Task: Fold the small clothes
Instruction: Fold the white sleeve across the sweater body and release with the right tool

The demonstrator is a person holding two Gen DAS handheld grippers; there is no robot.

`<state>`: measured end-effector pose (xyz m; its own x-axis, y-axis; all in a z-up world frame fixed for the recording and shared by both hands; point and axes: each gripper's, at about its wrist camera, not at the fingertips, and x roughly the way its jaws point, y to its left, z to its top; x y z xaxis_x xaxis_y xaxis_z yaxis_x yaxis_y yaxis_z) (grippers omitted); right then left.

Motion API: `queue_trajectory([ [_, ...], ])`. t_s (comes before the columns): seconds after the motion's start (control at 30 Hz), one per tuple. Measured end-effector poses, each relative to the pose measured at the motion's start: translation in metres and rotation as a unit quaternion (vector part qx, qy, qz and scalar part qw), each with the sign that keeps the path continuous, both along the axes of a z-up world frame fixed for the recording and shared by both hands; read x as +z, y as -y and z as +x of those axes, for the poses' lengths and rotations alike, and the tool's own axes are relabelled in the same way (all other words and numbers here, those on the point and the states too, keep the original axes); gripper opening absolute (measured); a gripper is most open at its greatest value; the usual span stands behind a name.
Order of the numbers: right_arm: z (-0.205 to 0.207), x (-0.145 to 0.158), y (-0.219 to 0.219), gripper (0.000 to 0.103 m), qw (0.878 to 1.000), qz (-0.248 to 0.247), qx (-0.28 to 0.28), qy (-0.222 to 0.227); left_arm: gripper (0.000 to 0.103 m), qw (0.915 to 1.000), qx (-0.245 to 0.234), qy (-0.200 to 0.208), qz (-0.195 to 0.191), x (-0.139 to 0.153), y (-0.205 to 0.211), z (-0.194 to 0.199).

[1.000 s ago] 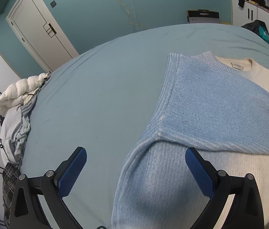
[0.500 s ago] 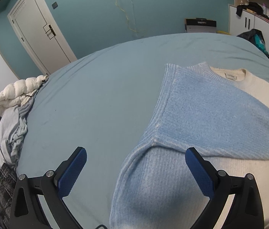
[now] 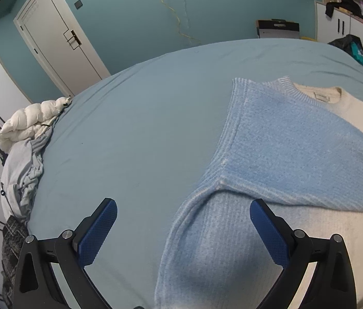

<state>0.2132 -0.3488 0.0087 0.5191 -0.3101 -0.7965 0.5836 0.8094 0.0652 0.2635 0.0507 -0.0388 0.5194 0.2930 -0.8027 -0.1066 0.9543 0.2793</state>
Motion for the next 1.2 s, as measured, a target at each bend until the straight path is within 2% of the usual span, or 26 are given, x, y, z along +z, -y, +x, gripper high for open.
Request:
queue_trajectory([
  [0.03,0.001,0.038,-0.003,0.004,0.999,-0.035,0.006,0.025,0.103,1.0000,0.001,0.001,-0.003,0.001,-0.001,0.000],
  [0.17,0.008,0.153,-0.030,0.004,0.987,-0.126,0.043,0.092,0.103,0.9998,0.001,0.011,-0.017,0.007,-0.003,-0.001],
  [0.23,0.019,0.184,-0.055,0.004,0.980,-0.162,0.078,0.089,0.103,0.9997,0.000,0.014,-0.020,0.009,-0.003,-0.001],
  [0.37,0.063,0.214,-0.113,0.004,0.967,-0.197,0.134,0.084,0.103,0.9995,-0.001,0.015,-0.027,0.010,-0.003,0.000],
  [0.47,0.096,0.219,-0.139,0.004,0.963,-0.200,0.164,0.079,0.103,0.9992,0.003,0.018,-0.036,0.012,-0.008,0.000],
  [0.53,0.110,0.230,-0.178,0.004,0.960,-0.182,0.196,0.076,0.103,0.9989,0.008,0.021,-0.042,0.013,-0.012,0.000],
  [0.63,0.123,0.228,-0.230,0.004,0.956,-0.155,0.242,0.066,0.103,0.9983,0.017,0.030,-0.047,0.016,-0.019,0.000],
  [0.7,0.133,0.216,-0.258,0.004,0.950,-0.141,0.274,0.052,0.103,0.9980,0.023,0.037,-0.045,0.017,-0.023,0.000],
  [0.73,0.148,0.208,-0.291,0.004,0.946,-0.122,0.297,0.038,0.103,0.9978,0.026,0.040,-0.045,0.018,-0.025,-0.001],
  [0.8,0.152,0.193,-0.319,0.004,0.943,-0.084,0.320,0.020,0.103,0.9968,0.042,0.049,-0.047,0.018,-0.032,-0.001],
  [0.87,0.168,0.160,-0.356,0.005,0.938,-0.008,0.346,-0.007,0.103,0.9946,0.067,0.060,-0.052,0.020,-0.044,-0.002],
  [0.9,0.180,0.147,-0.355,0.009,0.935,0.026,0.352,-0.011,0.103,0.9936,0.076,0.066,-0.051,0.021,-0.048,-0.002],
  [0.93,0.187,0.126,-0.368,0.011,0.922,0.123,0.368,-0.013,0.103,0.9922,0.087,0.074,-0.050,0.023,-0.053,-0.003],
  [0.97,0.191,0.113,-0.365,0.016,0.904,0.191,0.381,-0.006,0.103,0.9902,0.102,0.084,-0.046,0.025,-0.058,-0.004],
  [1.0,0.192,0.091,-0.367,0.038,0.857,0.317,0.406,0.012,0.103,0.9888,0.111,0.090,-0.045,0.027,-0.062,-0.005],
  [1.03,0.191,0.077,-0.366,0.054,0.836,0.364,0.411,0.011,0.103,0.9877,0.117,0.094,-0.046,0.028,-0.067,-0.006],
  [1.07,0.190,0.066,-0.362,0.077,0.828,0.386,0.406,0.004,0.103,0.9863,0.124,0.097,-0.051,0.028,-0.070,-0.007],
  [1.1,0.181,0.055,-0.355,0.078,0.833,0.386,0.396,0.002,0.103,0.9854,0.127,0.095,-0.060,0.027,-0.073,-0.007],
  [1.13,0.167,0.046,-0.338,0.078,0.844,0.361,0.396,0.005,0.103,0.9852,0.128,0.093,-0.066,0.026,-0.073,-0.006],
  [1.2,0.155,0.037,-0.301,0.078,0.857,0.317,0.406,0.012,0.103,0.9872,0.119,0.074,-0.078,0.018,-0.070,-0.001],
])
